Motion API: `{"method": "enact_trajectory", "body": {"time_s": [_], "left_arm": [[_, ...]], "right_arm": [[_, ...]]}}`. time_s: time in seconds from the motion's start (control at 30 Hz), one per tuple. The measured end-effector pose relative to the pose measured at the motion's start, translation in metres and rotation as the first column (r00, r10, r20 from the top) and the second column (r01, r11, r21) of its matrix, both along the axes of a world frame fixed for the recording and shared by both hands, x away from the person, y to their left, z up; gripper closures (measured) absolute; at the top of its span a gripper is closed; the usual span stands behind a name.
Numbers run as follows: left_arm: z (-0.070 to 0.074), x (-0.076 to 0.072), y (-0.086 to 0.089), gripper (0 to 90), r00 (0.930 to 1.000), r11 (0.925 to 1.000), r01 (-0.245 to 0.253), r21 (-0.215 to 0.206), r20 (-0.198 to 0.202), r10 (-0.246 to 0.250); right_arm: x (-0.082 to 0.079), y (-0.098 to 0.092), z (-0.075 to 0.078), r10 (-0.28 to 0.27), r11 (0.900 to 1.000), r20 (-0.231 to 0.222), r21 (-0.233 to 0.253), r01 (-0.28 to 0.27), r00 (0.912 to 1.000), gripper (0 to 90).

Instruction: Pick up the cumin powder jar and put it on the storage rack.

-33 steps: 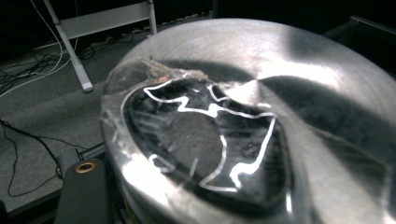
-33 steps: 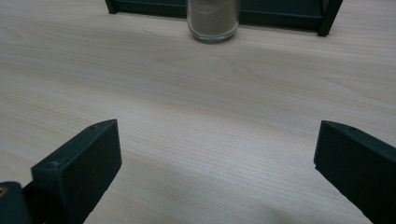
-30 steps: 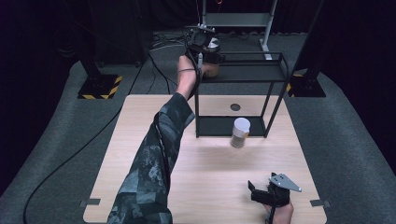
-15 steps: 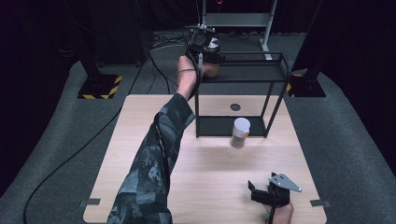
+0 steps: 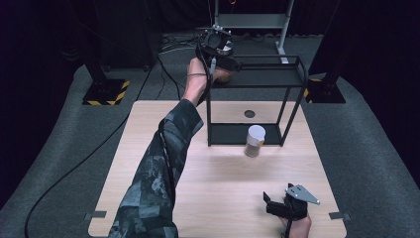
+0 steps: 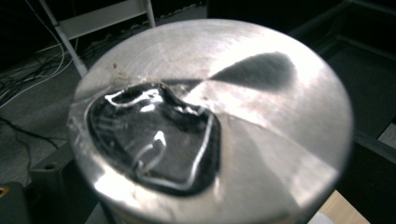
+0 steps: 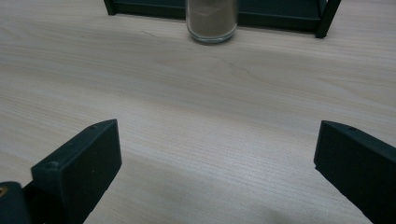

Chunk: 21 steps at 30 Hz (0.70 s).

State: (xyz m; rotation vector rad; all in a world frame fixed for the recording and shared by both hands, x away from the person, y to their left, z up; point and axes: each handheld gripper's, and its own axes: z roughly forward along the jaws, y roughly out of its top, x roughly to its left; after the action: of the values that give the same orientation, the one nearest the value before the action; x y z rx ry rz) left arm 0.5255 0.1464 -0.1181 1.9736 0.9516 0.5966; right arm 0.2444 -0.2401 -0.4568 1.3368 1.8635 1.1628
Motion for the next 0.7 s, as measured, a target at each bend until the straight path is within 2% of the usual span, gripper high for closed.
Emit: {"method": "enact_trajectory", "body": {"time_s": [0.2,0.37,0.6,0.63,0.7], "left_arm": [[0.009,-0.009,0.003,0.0,0.9998,0.9991,0.019,0.038,-0.002,-0.019],[0.014,-0.024,0.008,0.0,0.9992,0.9966,0.035,0.075,0.017,-0.036],[0.006,-0.057,0.022,0.0,0.9934,0.9846,0.097,0.146,0.046,-0.105],[0.006,-0.057,0.022,0.0,0.9934,0.9846,0.097,0.146,0.046,-0.105],[0.001,-0.068,0.029,0.0,0.991,0.9799,0.118,0.161,0.045,-0.126]], "right_arm": [[0.0,0.001,0.0,0.0,1.0,-0.001,-0.003,0.0,1.0,0.0],[0.0,0.001,0.0,0.001,1.0,-0.001,-0.004,-0.001,1.0,0.0],[0.0,0.001,0.0,0.001,1.0,-0.001,-0.006,-0.001,1.0,0.0],[0.0,0.001,0.0,0.001,1.0,-0.001,-0.006,-0.001,1.0,0.0],[0.0,0.001,0.0,0.001,1.0,-0.002,-0.006,-0.001,1.0,0.0]]}}
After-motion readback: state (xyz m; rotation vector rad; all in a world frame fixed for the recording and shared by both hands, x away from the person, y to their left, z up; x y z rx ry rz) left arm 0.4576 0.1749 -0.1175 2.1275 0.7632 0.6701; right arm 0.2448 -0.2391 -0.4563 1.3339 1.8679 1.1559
